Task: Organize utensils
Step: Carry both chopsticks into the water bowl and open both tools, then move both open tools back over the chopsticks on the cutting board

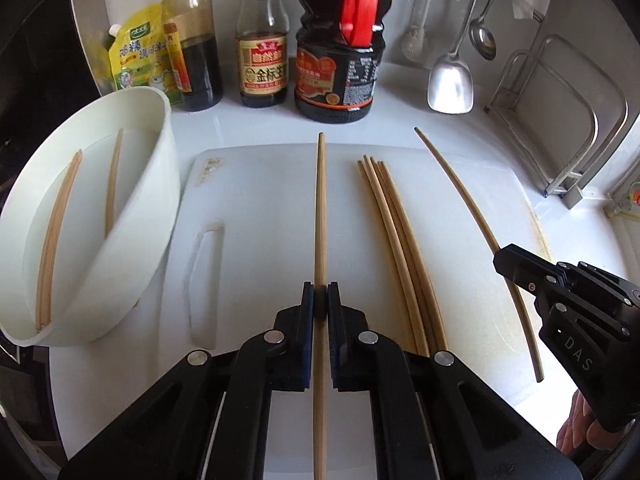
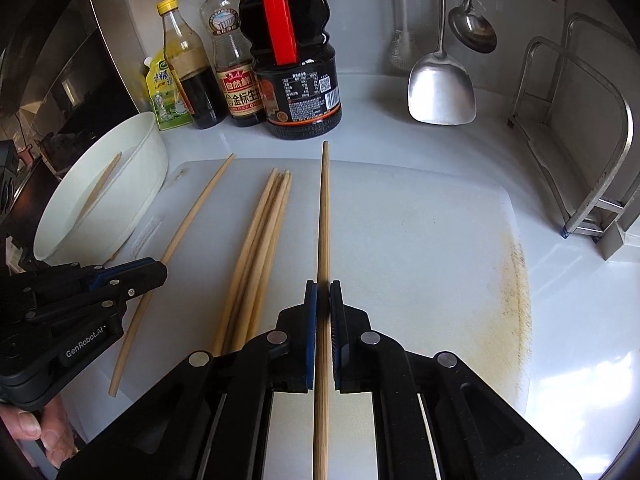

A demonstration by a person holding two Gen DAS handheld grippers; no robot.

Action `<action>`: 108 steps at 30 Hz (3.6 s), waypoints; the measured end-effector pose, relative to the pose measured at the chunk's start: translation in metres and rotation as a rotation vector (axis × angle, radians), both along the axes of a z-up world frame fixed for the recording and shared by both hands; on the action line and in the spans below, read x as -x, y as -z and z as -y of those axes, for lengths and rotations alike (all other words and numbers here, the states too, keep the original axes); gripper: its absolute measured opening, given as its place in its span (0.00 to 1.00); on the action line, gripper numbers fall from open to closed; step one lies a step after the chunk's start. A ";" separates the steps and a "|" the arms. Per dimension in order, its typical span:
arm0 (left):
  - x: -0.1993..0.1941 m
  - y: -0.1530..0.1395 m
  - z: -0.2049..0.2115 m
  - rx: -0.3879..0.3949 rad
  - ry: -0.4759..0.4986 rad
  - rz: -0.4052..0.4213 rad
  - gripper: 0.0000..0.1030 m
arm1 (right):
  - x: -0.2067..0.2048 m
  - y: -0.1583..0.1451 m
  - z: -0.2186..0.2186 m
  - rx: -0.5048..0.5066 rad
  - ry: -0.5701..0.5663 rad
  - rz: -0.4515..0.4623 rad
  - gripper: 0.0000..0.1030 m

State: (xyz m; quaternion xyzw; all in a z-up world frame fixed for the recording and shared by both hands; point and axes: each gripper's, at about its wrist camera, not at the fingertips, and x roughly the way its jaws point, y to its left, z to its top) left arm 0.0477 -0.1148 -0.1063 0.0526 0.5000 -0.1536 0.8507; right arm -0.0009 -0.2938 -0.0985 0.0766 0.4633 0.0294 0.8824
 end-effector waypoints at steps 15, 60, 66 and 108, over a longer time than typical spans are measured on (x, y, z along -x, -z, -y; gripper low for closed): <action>-0.046 -0.079 -0.147 -0.001 -0.126 0.104 0.07 | -0.070 -0.072 -0.139 -0.072 -0.173 0.118 0.06; -0.124 -0.021 -0.270 -0.011 -0.284 -0.001 0.71 | -0.157 -0.010 -0.260 -0.051 -0.143 -0.062 0.25; -0.111 -0.033 -0.272 -0.019 -0.288 0.016 0.72 | -0.142 -0.021 -0.257 -0.051 -0.145 -0.043 0.28; 0.010 -0.085 -0.180 0.036 -0.214 0.082 0.82 | 0.013 -0.066 -0.129 0.005 -0.024 0.040 0.42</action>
